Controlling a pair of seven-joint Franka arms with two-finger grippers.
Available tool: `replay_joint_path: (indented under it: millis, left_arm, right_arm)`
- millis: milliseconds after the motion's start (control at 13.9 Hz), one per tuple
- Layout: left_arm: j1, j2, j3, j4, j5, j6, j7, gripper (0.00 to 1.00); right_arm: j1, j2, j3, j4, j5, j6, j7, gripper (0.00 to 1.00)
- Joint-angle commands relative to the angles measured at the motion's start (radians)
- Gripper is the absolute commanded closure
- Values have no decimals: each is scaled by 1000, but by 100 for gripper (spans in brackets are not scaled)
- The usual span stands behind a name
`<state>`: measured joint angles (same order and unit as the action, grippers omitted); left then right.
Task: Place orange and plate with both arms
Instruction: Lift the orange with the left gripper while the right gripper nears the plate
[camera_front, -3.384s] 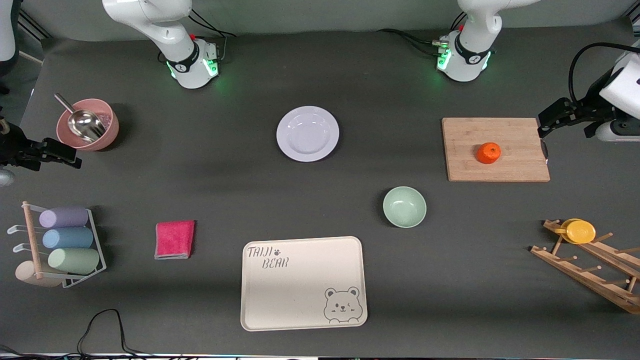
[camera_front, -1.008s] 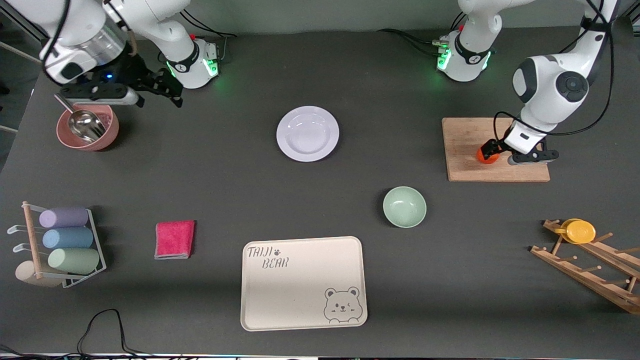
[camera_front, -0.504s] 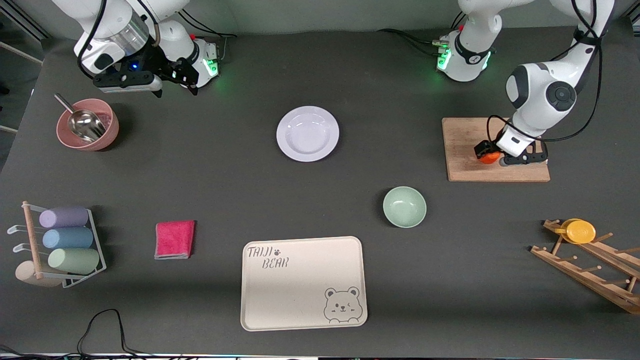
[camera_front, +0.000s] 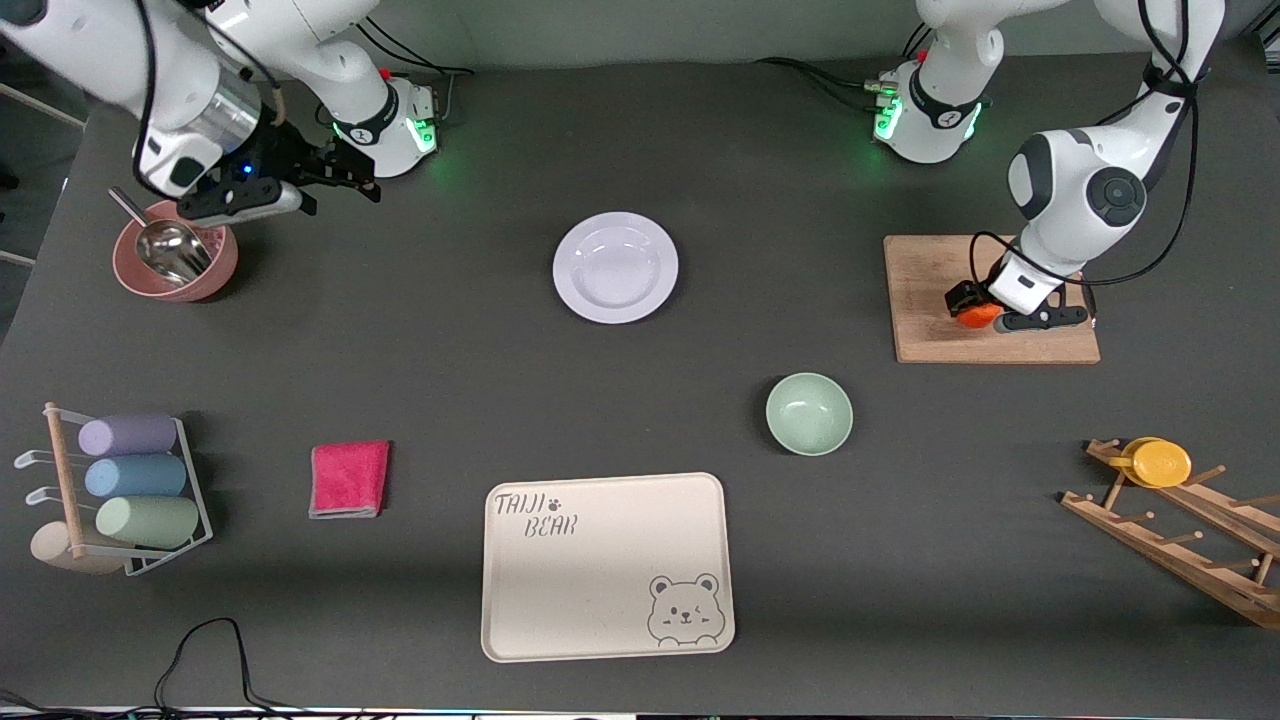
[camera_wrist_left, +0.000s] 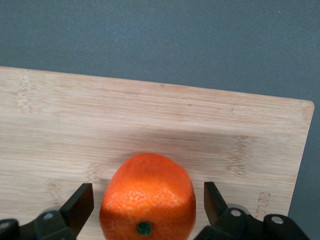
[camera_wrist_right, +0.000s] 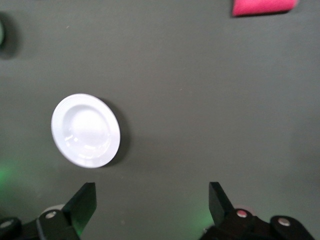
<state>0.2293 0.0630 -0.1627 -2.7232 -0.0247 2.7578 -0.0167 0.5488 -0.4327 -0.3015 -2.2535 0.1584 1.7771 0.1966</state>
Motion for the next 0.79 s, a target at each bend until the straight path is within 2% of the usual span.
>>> replay_joint_path:
  millis: [0,72,144,216,504,720]
  left_arm:
    - [10,-3,-8,-10,0,16,11,13]
    - [9,-6,-8,-10,0,14,9,39]
    - [4,-8,-8,-10,0,10,8,75]
    - [1,-8,-9,-9,0,3,8,100]
    - [-2,-44,-15,0,0,-26,14,100]
    - [-27,-147,-17,71,-7,-212,15,100]
  right_arm:
    - [3,-9,-74,-101,117,83,-152,0]
    - [3,-9,-93,-147,172,120,-223,0]
    - [0,-8,-99,-193,235,160,-288,0]
    - [-12,-6,-103,-245,303,207,-349,0]
    - [-24,87,-134,-380,658,297,-680,0]
    - [-66,198,-137,-439,866,295,-960,0]
